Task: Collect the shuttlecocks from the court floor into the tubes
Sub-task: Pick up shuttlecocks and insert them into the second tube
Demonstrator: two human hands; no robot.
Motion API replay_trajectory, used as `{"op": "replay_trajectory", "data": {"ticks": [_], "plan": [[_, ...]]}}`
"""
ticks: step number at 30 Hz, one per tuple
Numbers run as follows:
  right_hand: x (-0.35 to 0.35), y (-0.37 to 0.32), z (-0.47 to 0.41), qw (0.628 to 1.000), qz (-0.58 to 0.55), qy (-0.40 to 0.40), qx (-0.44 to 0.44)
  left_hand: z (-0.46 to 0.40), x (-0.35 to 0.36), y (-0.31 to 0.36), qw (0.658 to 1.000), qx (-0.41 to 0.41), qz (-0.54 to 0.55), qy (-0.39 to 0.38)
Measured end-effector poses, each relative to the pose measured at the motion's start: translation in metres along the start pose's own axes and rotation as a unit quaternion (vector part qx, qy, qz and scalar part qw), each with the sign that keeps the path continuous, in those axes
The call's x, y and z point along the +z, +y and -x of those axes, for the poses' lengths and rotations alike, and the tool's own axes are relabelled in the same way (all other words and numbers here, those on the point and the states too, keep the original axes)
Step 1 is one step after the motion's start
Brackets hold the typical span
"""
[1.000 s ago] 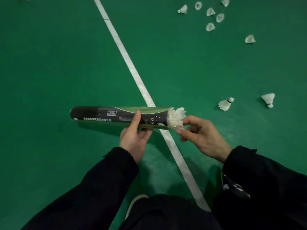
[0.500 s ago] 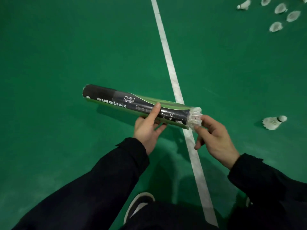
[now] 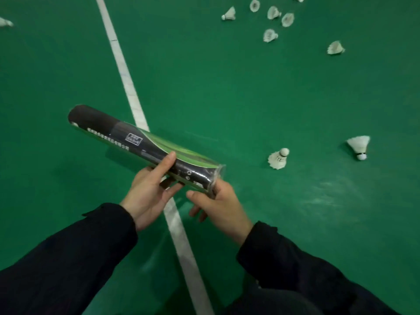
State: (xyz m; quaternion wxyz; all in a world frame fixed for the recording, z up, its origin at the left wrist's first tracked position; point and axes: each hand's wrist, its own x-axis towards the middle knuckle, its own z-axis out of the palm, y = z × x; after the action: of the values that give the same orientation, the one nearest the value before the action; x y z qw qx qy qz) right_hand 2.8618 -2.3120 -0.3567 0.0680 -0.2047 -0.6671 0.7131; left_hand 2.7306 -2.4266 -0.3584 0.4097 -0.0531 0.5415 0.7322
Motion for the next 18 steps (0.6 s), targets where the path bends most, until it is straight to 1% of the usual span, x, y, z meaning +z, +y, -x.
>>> {"op": "replay_trajectory", "data": {"ticks": [2, 3, 5, 6, 7, 8, 9, 10, 11, 12, 14, 17, 18], "plan": [[-0.027, 0.008, 0.003, 0.999, -0.026, 0.023, -0.008, -0.018, 0.013, -0.006, 1.000, -0.007, 0.003, 0.004], [-0.043, 0.011, 0.004, 0.998, -0.037, 0.047, -0.009, -0.024, 0.020, -0.009, 1.000, -0.009, 0.003, 0.011], [-0.084, 0.022, 0.000, 0.990, -0.016, 0.139, -0.016, -0.033, 0.033, -0.016, 0.999, -0.016, -0.001, 0.028], [-0.109, 0.031, -0.007, 0.979, 0.032, 0.200, -0.019, -0.036, 0.040, -0.021, 0.999, -0.019, -0.004, 0.035], [-0.136, 0.041, -0.017, 0.960, 0.113, 0.255, -0.018, -0.037, 0.047, -0.026, 0.999, -0.022, -0.008, 0.040], [-0.163, 0.050, -0.029, 0.933, 0.218, 0.288, -0.009, -0.038, 0.053, -0.031, 0.999, -0.028, -0.010, 0.043], [-0.190, 0.059, -0.042, 0.902, 0.320, 0.291, 0.013, -0.037, 0.058, -0.036, 0.998, -0.035, -0.014, 0.048], [-0.213, 0.067, -0.055, 0.876, 0.401, 0.266, 0.039, -0.036, 0.061, -0.041, 0.998, -0.044, -0.017, 0.052], [-0.233, 0.075, -0.068, 0.859, 0.453, 0.230, 0.063, -0.034, 0.063, -0.044, 0.997, -0.051, -0.021, 0.056], [-0.248, 0.081, -0.079, 0.853, 0.477, 0.192, 0.089, -0.031, 0.065, -0.045, 0.996, -0.056, -0.022, 0.061], [-0.265, 0.090, -0.088, 0.859, 0.473, 0.148, 0.131, -0.027, 0.066, -0.046, 0.995, -0.064, -0.016, 0.076], [-0.263, 0.096, -0.077, 0.855, 0.474, 0.152, 0.148, -0.026, 0.075, -0.044, 0.993, -0.062, 0.008, 0.098], [-0.260, 0.094, -0.070, 0.864, 0.456, 0.154, 0.146, -0.028, 0.080, -0.043, 0.993, -0.059, 0.015, 0.105]]}}
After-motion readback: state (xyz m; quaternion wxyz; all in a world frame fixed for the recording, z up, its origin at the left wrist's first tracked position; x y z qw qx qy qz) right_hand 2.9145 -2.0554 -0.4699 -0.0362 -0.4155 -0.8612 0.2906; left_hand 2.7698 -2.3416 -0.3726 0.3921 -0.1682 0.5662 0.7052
